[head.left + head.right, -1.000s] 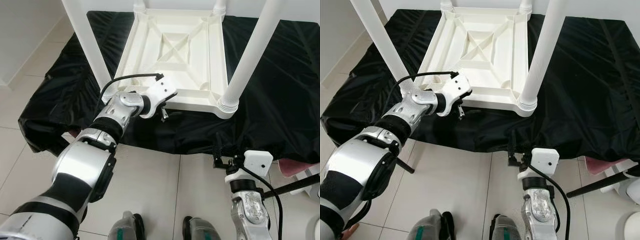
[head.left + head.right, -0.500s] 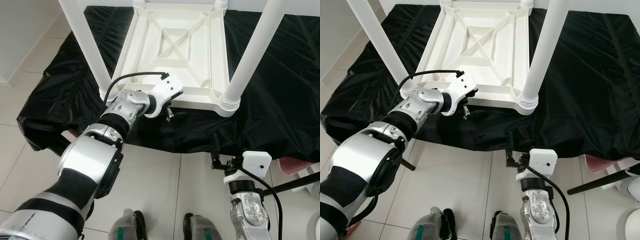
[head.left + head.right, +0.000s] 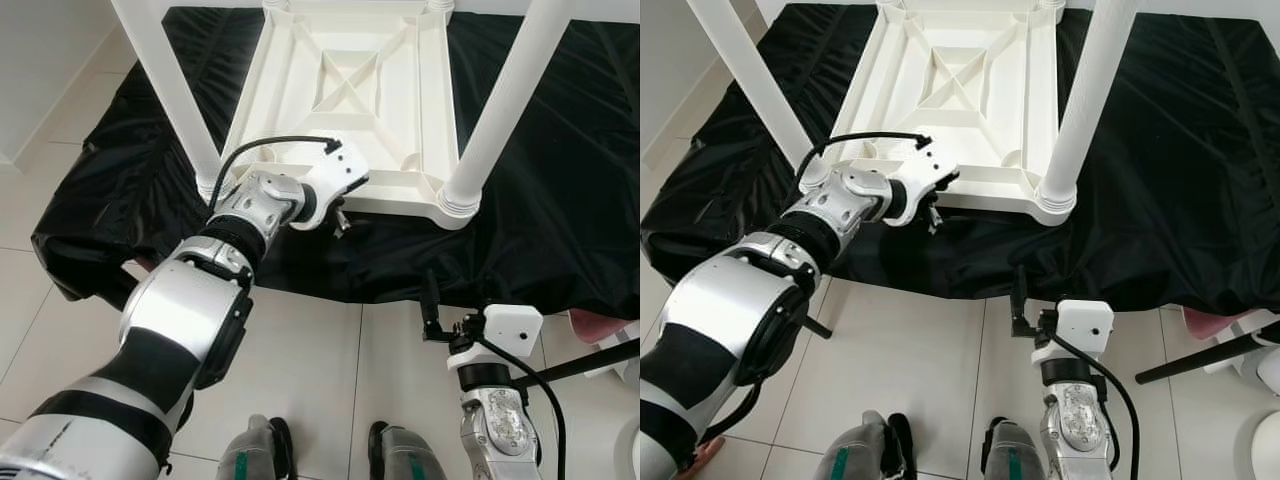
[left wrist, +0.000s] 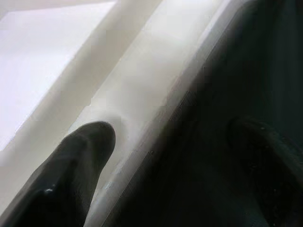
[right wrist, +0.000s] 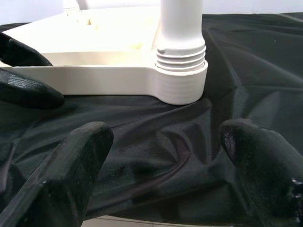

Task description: Building children table

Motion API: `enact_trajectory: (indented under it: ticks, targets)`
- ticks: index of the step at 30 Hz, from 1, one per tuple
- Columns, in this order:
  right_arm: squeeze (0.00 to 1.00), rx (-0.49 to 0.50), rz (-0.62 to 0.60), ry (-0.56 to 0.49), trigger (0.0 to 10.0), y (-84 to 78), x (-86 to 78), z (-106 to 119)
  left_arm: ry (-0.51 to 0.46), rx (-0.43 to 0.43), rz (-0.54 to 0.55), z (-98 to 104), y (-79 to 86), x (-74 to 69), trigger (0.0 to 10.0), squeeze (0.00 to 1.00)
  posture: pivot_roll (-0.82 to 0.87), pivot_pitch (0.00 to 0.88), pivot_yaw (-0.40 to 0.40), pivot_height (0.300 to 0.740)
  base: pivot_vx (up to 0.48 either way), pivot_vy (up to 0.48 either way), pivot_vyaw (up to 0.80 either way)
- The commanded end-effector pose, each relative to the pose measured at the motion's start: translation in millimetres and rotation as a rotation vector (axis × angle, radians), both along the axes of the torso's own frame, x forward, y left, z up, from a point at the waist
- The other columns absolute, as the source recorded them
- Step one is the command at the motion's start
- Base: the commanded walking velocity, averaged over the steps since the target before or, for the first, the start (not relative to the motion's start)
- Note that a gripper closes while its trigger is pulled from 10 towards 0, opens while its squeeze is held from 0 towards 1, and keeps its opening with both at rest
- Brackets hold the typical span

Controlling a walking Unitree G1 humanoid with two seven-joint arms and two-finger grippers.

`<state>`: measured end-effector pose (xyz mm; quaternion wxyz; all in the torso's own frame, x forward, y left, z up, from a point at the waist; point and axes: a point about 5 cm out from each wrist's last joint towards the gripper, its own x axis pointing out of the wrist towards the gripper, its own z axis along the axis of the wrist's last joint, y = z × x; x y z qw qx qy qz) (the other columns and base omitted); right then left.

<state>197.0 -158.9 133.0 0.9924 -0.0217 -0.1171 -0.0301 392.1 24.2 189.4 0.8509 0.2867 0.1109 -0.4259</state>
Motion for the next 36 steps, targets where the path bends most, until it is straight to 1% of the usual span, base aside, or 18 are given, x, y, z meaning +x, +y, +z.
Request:
enact_trajectory:
  ticks: [1,5,7,12,16,18,19,20,21,22,23,25,26,30,32,34,35,36]
  targets:
    - [0.0,0.006,0.004,0.019,10.0,2.6,-2.4,-2.1,-0.007,0.051,0.102,-14.9,9.6,1.2,10.0,0.0,-0.15,0.177,0.125,0.74,0.0,0.0,0.0]
    - [0.0,0.007,0.004,0.02,10.0,3.0,-2.8,-2.0,-0.017,0.07,0.094,-15.0,7.8,0.7,10.0,0.0,-0.15,0.179,0.128,0.74,0.0,0.0,0.0]
    - [0.0,0.009,-0.003,0.029,10.0,4.7,-5.8,-3.3,-0.018,0.075,0.067,-12.1,-0.6,-0.9,10.0,0.0,-0.16,0.185,0.136,0.74,0.0,0.0,0.0]
    - [0.0,0.011,-0.006,0.032,10.0,5.5,-7.8,-3.6,-0.021,0.08,0.055,-11.5,-3.3,-1.6,10.0,0.0,-0.16,0.191,0.139,0.74,0.0,0.0,0.0]
    - [0.0,0.009,-0.012,0.041,10.0,5.0,-9.8,-4.7,-0.005,0.046,0.002,-9.5,-13.0,-5.2,10.0,0.0,-0.16,0.195,0.139,0.74,0.0,0.0,0.0]
    - [0.0,0.008,-0.012,0.042,10.0,5.0,-10.1,-4.9,0.004,0.039,-0.01,-9.8,-15.0,-6.3,10.0,0.0,-0.16,0.195,0.139,0.74,0.0,0.0,0.0]
    - [0.0,0.007,-0.012,0.044,10.0,5.0,-10.3,-5.2,0.019,0.033,-0.034,-11.1,-17.6,-8.2,9.5,0.0,-0.16,0.195,0.139,0.74,0.0,0.0,0.0]
    - [0.0,0.007,-0.013,0.045,10.0,5.1,-10.4,-5.5,0.031,0.03,-0.063,-12.0,-20.0,-10.1,6.6,0.0,-0.16,0.195,0.139,0.74,0.0,0.0,0.0]
    - [0.0,0.007,-0.013,0.045,10.0,5.1,-10.4,-5.5,0.031,0.03,-0.063,-12.0,-20.0,-10.1,6.6,0.0,-0.16,0.195,0.139,0.74,0.0,0.0,0.0]
    - [0.0,0.006,-0.013,0.046,10.0,5.2,-10.5,-5.8,0.037,0.03,-0.086,-12.5,-21.5,-11.5,4.3,0.0,-0.16,0.195,0.139,0.74,0.0,0.0,0.0]
    - [0.0,0.006,-0.013,0.046,10.0,5.2,-10.5,-5.8,0.037,0.03,-0.086,-12.5,-21.5,-11.5,4.3,0.0,-0.16,0.195,0.139,0.74,0.0,0.0,0.0]
    - [0.0,0.004,-0.015,0.048,10.0,5.3,-10.7,-6.0,0.076,0.019,-0.167,-14.8,-26.0,-16.8,0.0,0.0,-0.16,0.196,0.139,0.74,0.0,0.0,0.0]
    - [0.0,0.004,-0.015,0.048,10.0,5.3,-10.7,-6.0,0.076,0.019,-0.167,-14.8,-26.0,-16.8,0.0,0.0,-0.16,0.196,0.139,0.74,0.0,0.0,0.0]
    - [0.0,0.002,-0.02,0.053,10.0,5.1,-11.1,-7.2,0.138,0.031,-0.329,-22.6,-30.0,-27.4,0.0,0.0,-0.16,0.198,0.14,0.74,0.0,0.0,0.0]
    - [0.0,0.002,-0.021,0.054,10.0,5.0,-11.1,-7.5,0.144,0.036,-0.348,-24.0,-30.1,-28.8,0.0,0.0,-0.16,0.198,0.14,0.74,0.0,0.0,0.0]
    - [0.0,0.002,-0.021,0.056,10.0,5.2,-11.2,-7.9,0.165,0.056,-0.419,-28.1,-29.3,-33.3,0.0,0.0,-0.15,0.201,0.139,0.74,0.0,0.0,0.0]
    - [0.0,0.003,-0.02,0.058,10.0,5.6,-10.9,-8.1,0.196,0.07,-0.49,-31.7,-27.9,-37.8,1.5,0.0,-0.15,0.201,0.138,0.74,0.0,0.0,0.0]
    - [0.0,0.003,-0.02,0.058,10.0,5.6,-10.9,-8.1,0.196,0.07,-0.49,-31.7,-27.9,-37.8,1.5,0.0,-0.15,0.201,0.138,0.74,0.0,0.0,0.0]
